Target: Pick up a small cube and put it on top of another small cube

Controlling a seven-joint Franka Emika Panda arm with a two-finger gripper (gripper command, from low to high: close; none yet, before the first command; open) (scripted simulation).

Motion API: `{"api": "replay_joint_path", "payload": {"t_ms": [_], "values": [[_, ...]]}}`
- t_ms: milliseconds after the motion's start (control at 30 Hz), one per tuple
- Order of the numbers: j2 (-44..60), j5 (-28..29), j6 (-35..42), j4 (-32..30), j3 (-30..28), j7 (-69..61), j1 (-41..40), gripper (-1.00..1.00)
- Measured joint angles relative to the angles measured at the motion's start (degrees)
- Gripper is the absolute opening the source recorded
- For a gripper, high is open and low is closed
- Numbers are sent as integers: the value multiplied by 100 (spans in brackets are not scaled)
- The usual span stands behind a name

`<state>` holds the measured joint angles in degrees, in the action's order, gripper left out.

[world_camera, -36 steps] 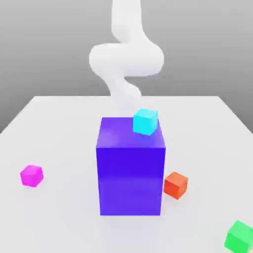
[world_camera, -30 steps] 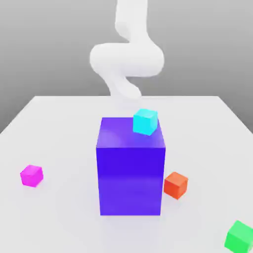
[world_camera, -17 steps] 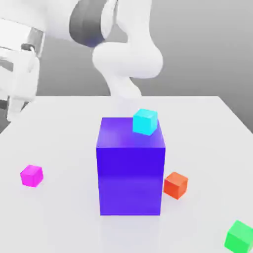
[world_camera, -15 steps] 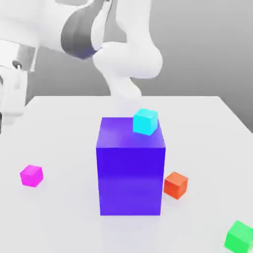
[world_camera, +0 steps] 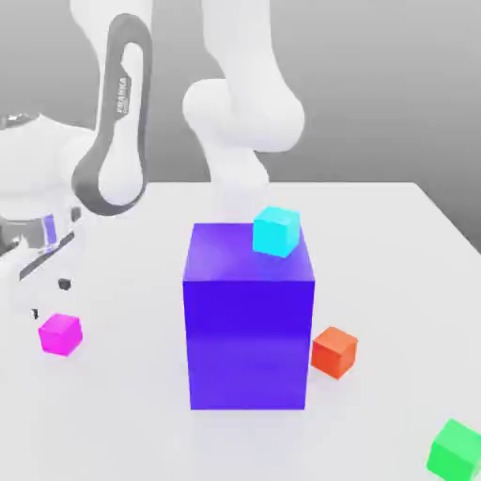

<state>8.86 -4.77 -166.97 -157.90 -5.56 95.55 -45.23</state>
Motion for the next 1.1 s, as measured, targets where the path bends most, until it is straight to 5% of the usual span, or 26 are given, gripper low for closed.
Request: {"api": "replay_joint_path", "payload": {"t_ms": [133, 167, 400, 633, 1100], "values": [[773, -242, -616, 138, 288, -178, -236, 0], [894, -257, -714, 158, 317, -194, -262, -100], [886, -247, -717, 157, 332, -185, -278, -100], [-327, 259, 262, -74, 59, 191, -107, -100], [252, 1033, 1387, 1385, 1945, 128, 1928, -100]]}}
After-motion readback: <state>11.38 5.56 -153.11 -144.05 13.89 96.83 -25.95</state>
